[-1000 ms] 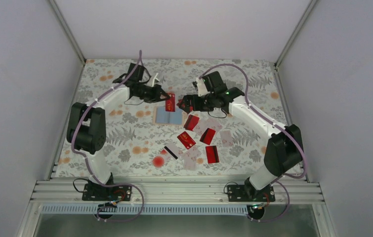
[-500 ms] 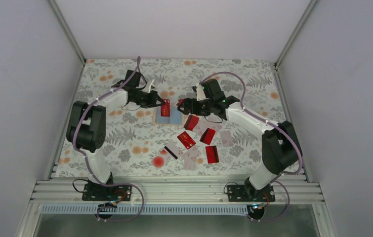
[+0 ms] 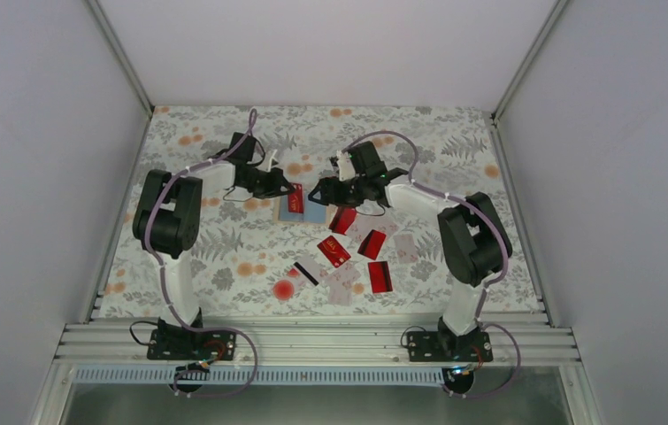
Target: Put the credit cards into the card holder
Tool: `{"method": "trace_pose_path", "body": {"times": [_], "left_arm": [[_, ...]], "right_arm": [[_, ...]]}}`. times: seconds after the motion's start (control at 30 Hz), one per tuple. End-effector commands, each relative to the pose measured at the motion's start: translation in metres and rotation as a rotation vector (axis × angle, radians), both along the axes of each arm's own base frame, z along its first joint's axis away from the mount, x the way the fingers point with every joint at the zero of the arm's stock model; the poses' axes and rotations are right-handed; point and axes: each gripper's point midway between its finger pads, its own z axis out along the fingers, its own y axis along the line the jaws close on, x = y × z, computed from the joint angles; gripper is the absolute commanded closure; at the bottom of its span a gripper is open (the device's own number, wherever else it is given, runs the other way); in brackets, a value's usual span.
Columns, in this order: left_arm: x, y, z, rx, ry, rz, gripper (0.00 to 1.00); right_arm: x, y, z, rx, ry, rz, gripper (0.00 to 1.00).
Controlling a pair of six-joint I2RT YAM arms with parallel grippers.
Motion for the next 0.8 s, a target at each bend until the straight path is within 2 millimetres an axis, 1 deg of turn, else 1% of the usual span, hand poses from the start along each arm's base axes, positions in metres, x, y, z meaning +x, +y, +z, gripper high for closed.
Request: {"method": "trace_pose_path", "body": {"times": [0.0, 0.1, 0.3, 0.57, 0.67, 0.77], "left_arm": [[0.016, -0.004, 0.004, -0.032, -0.039, 0.0, 0.98], [0.014, -0.007, 0.0, -0.048, -0.02, -0.003, 0.98], [0.014, -0.007, 0.0, -0.051, -0.012, 0.008, 0.98], [0.013, -0.006, 0.024, -0.057, -0.034, 0.018, 0.98], [0.013, -0.006, 0.034, -0.056, -0.05, 0.019, 0.98], [0.014, -0.006, 0.037, -0.058, -0.049, 0.01, 0.98]], "right_arm": [[0.012, 0.009, 0.006, 0.052, -0.025, 0.055, 0.33], [0.012, 0.005, -0.003, 0.049, -0.009, 0.064, 0.33], [0.013, -0.005, -0.021, 0.043, 0.029, 0.07, 0.35], [0.012, -0.015, -0.047, 0.018, 0.06, 0.084, 0.36], [0.013, -0.018, -0.051, 0.011, 0.061, 0.081, 0.37], [0.015, -0.022, -0.056, 0.002, 0.064, 0.074, 0.38]]}}
